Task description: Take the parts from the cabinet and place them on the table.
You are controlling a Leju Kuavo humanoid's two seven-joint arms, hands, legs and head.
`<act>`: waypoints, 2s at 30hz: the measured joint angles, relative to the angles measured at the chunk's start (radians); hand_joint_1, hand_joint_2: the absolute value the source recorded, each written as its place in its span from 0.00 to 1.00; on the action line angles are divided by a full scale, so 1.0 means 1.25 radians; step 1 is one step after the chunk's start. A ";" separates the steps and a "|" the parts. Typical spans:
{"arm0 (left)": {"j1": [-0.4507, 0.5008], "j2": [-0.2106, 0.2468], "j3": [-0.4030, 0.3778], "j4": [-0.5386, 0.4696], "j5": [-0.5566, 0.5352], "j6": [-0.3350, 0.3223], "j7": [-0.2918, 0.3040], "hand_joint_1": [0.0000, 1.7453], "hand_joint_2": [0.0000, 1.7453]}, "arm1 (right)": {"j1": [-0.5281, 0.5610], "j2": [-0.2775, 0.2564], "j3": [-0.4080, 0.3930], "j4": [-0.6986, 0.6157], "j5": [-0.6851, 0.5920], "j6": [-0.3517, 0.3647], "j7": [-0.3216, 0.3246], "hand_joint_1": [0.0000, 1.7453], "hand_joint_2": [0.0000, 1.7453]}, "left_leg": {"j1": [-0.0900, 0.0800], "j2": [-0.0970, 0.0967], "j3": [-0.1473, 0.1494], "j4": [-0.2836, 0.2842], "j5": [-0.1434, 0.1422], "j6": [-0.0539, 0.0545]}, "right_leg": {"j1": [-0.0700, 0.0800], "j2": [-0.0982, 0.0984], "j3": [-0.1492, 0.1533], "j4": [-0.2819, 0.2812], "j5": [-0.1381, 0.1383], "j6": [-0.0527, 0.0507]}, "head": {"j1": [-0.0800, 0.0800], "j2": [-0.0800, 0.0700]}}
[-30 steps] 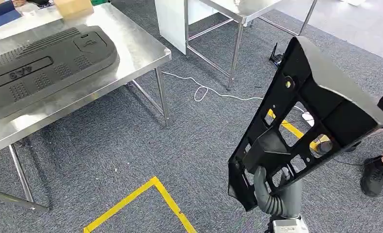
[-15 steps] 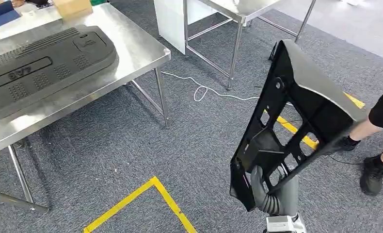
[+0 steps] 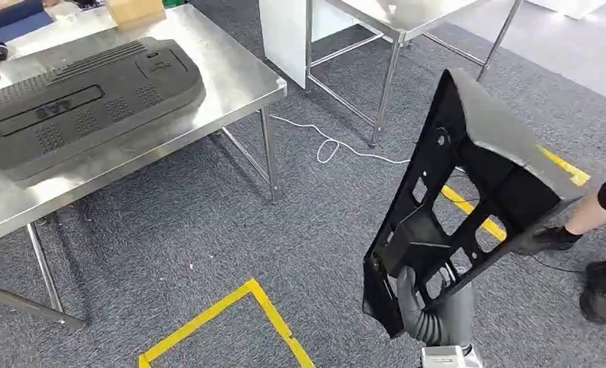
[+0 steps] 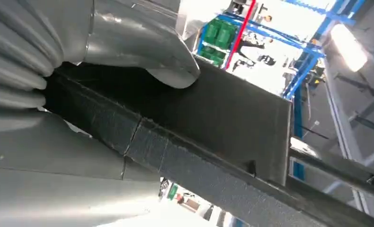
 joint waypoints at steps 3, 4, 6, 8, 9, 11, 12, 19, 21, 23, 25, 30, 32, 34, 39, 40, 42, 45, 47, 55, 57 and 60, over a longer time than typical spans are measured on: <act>-0.001 0.000 0.000 0.000 0.000 0.001 0.000 0.00 1.00 | 0.002 -0.003 -0.002 0.000 -0.001 -0.003 0.001 1.00 1.00 | 0.005 0.001 0.003 -0.006 -0.002 -0.006 | 0.005 0.001 -0.005 0.010 -0.009 -0.019 | -0.006 0.000; -0.001 -0.001 0.000 0.000 0.000 0.001 0.000 0.00 1.00 | 0.002 -0.002 -0.002 -0.001 -0.001 -0.003 0.001 1.00 1.00 | 0.008 0.001 0.003 0.003 -0.011 -0.007 | -0.001 0.002 -0.003 0.007 -0.009 -0.026 | -0.009 0.000; -0.002 -0.001 0.000 0.000 -0.001 0.001 0.000 0.00 1.00 | 0.002 -0.002 -0.002 -0.001 0.000 -0.003 0.001 1.00 1.00 | 0.004 0.000 -0.051 0.108 -0.062 0.001 | 0.002 0.001 0.000 0.008 -0.013 -0.035 | -0.013 0.000; -0.001 0.000 0.000 0.000 -0.001 0.001 0.000 0.00 1.00 | 0.002 -0.002 -0.001 -0.001 0.000 -0.003 0.001 1.00 1.00 | 0.000 -0.001 -0.134 0.252 -0.113 0.005 | 0.008 0.001 0.002 0.008 -0.015 -0.039 | -0.014 0.000; 0.001 0.000 0.000 0.000 -0.001 0.001 0.000 0.00 1.00 | 0.002 -0.002 -0.001 -0.001 0.000 -0.003 0.001 1.00 1.00 | -0.001 -0.001 -0.160 0.287 -0.113 0.007 | 0.011 0.001 0.003 0.008 -0.016 -0.041 | -0.015 0.000; 0.003 0.000 0.000 0.000 -0.001 0.001 0.000 0.00 1.00 | 0.002 -0.002 -0.001 0.000 -0.003 -0.003 0.001 1.00 1.00 | -0.001 -0.004 -0.160 0.246 -0.054 0.013 | 0.012 0.005 0.010 0.008 -0.019 -0.043 | -0.015 0.000; 0.002 0.000 0.000 0.000 -0.001 0.001 0.000 0.00 1.00 | 0.002 -0.002 -0.001 0.000 -0.004 -0.003 0.001 1.00 1.00 | 0.000 -0.004 -0.141 0.184 -0.007 0.016 | 0.011 0.007 0.015 0.008 -0.020 -0.043 | -0.015 0.000; 0.001 -0.002 0.000 0.001 -0.001 0.003 0.001 0.00 1.00 | 0.002 -0.002 0.000 0.000 -0.005 -0.003 0.001 1.00 1.00 | -0.010 -0.011 -0.111 0.070 0.047 0.039 | 0.012 0.009 0.006 0.005 -0.019 -0.012 | -0.014 0.000; 0.000 -0.002 0.000 0.001 -0.001 0.004 0.000 0.00 1.00 | 0.001 -0.003 0.000 0.000 -0.005 -0.003 0.001 1.00 1.00 | -0.013 -0.010 -0.112 0.071 0.050 0.047 | 0.016 0.006 -0.029 0.078 -0.061 -0.023 | -0.007 0.000; 0.000 -0.002 0.000 0.001 -0.001 0.005 0.000 0.00 1.00 | 0.001 -0.003 0.001 0.000 -0.005 -0.003 0.001 1.00 1.00 | -0.020 -0.010 -0.117 0.071 0.053 0.053 | 0.023 0.006 -0.092 0.210 -0.108 -0.032 | -0.005 0.000; 0.000 -0.002 0.000 0.001 -0.001 0.005 0.000 0.00 1.00 | 0.002 -0.004 0.001 0.000 -0.006 -0.003 0.001 1.00 1.00 | -0.027 -0.010 -0.118 0.071 0.053 0.056 | 0.029 0.006 -0.112 0.248 -0.108 -0.029 | -0.006 0.000; -0.001 -0.006 0.000 0.001 -0.001 0.007 -0.001 0.00 1.00 | 0.001 -0.005 0.001 0.000 -0.007 -0.003 0.001 1.00 1.00 | -0.041 -0.012 -0.117 0.073 0.051 0.054 | 0.049 0.002 0.009 0.013 -0.027 -0.042 | -0.007 0.000; -0.001 -0.006 0.000 0.001 -0.001 0.008 -0.001 0.00 1.00 | 0.001 -0.005 0.001 0.000 -0.008 -0.003 0.001 1.00 1.00 | -0.039 -0.012 -0.118 0.071 0.052 0.052 | 0.052 0.003 0.005 0.014 -0.025 -0.048 | -0.008 0.000; -0.001 -0.005 0.000 0.000 -0.001 0.008 -0.001 0.00 1.00 | 0.001 -0.006 0.000 0.000 -0.008 -0.003 0.001 1.00 1.00 | -0.038 -0.010 -0.118 0.075 0.048 0.045 | 0.034 0.003 0.010 0.002 -0.017 -0.059 | -0.006 0.000; 0.000 -0.006 0.000 0.001 -0.002 0.009 -0.002 0.00 1.00 | 0.002 -0.003 0.000 -0.001 -0.020 -0.002 0.001 1.00 1.00 | -0.024 -0.009 -0.219 0.298 -0.067 0.022 | 0.033 0.000 0.013 0.000 -0.017 -0.071 | -0.012 0.000; 0.000 -0.006 0.000 0.001 -0.002 0.009 -0.002 0.00 1.00 | 0.002 -0.002 0.000 -0.001 -0.020 -0.002 0.001 1.00 1.00 | -0.019 -0.009 -0.221 0.302 -0.057 0.018 | 0.031 0.000 0.014 0.001 -0.017 -0.070 | -0.012 0.000; 0.000 -0.005 0.000 0.001 -0.001 0.009 -0.002 0.00 1.00 | 0.002 -0.002 0.000 -0.001 -0.020 -0.002 0.000 1.00 1.00 | -0.011 -0.008 -0.179 0.215 0.003 0.010 | 0.024 0.002 0.016 0.004 -0.018 -0.068 | -0.012 0.000; -0.001 -0.009 0.000 0.002 -0.001 0.009 -0.004 0.00 1.00 | 0.001 -0.002 -0.001 -0.002 -0.015 -0.002 -0.005 1.00 1.00 | -0.006 -0.019 -0.116 0.083 0.043 0.004 | 0.029 0.004 0.008 0.024 -0.029 -0.046 | -0.020 0.000; -0.001 -0.009 0.000 0.002 -0.001 0.009 -0.005 0.00 1.00 | 0.002 -0.002 0.000 -0.003 -0.010 -0.003 -0.009 1.00 1.00 | -0.009 -0.019 -0.123 0.087 0.045 0.018 | 0.030 0.005 0.008 0.014 -0.022 -0.036 | -0.013 0.000; -0.001 -0.008 0.000 0.001 -0.001 0.009 -0.006 0.00 1.00 | -0.002 -0.002 0.001 -0.004 -0.009 -0.003 -0.009 1.00 1.00 | -0.017 -0.016 -0.135 0.079 0.061 0.053 | 0.026 0.004 -0.119 0.266 -0.121 -0.034 | -0.005 0.000; -0.001 -0.009 0.000 0.001 -0.001 0.009 -0.006 0.00 1.00 | -0.002 -0.002 0.001 -0.004 -0.009 -0.003 -0.009 1.00 1.00 | -0.018 -0.018 -0.134 0.079 0.061 0.053 | 0.028 0.004 -0.072 0.177 -0.083 -0.023 | -0.004 0.000; -0.001 -0.009 0.000 0.001 -0.002 0.009 -0.007 0.00 1.00 | -0.004 -0.002 0.001 -0.004 -0.008 -0.002 -0.009 1.00 1.00 | -0.025 -0.019 -0.133 0.081 0.060 0.046 | 0.037 0.003 0.013 0.017 -0.041 -0.027 | -0.005 0.000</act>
